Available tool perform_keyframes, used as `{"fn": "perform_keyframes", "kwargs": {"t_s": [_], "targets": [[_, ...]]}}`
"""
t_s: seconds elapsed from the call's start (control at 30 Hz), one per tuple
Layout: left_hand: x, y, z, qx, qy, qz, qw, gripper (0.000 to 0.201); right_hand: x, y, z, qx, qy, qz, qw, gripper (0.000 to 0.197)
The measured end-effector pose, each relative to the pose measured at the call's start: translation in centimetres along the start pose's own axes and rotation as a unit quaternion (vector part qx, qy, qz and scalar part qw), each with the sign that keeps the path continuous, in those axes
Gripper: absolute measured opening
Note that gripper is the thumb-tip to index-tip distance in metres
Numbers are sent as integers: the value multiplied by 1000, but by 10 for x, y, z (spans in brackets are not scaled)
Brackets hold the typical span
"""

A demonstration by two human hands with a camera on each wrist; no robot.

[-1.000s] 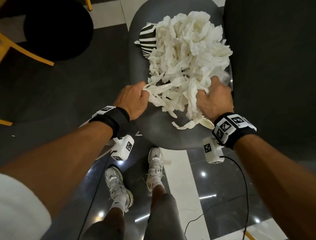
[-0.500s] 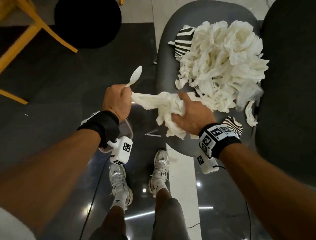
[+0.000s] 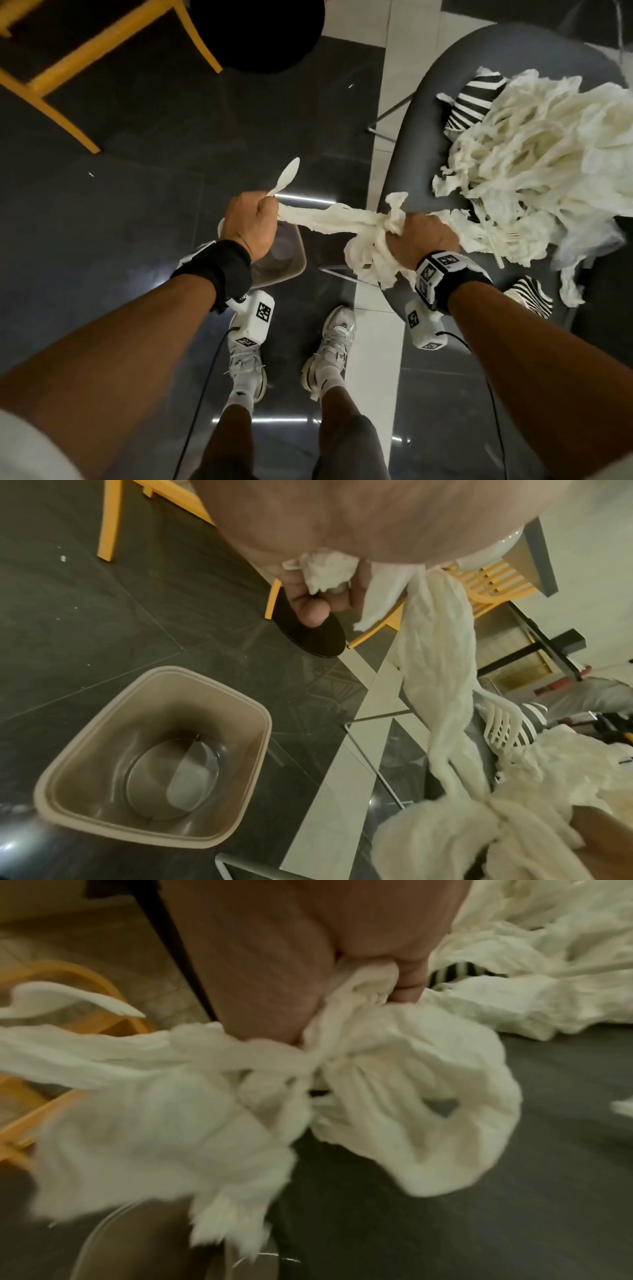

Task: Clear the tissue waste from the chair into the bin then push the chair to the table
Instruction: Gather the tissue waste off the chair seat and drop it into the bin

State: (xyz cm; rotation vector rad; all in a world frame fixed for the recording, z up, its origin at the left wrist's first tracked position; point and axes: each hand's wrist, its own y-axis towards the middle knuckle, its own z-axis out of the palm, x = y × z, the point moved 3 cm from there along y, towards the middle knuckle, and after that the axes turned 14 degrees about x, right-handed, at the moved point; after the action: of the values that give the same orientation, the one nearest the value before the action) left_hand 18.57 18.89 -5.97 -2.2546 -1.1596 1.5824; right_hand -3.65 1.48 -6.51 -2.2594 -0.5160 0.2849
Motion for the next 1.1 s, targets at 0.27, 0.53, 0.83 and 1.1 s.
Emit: {"fn": "perform_keyframes", "kwargs": {"t_s": [0.27,0.53,0.83,1.1], "targets": [[85,0,-39,-50,-3,-113,992,33,153,-2,29,74,176,-199,961,26],[242,-2,12,75,17,-196,977,22,218,74,171,168,252,-112,947,43],[257,17,51,142,-55,-171,973,57,190,153,276,242,570,52,784,131],[227,43,42,162,-146,-145,965,54,195,101,191,293,586,-13,755,12]]}}
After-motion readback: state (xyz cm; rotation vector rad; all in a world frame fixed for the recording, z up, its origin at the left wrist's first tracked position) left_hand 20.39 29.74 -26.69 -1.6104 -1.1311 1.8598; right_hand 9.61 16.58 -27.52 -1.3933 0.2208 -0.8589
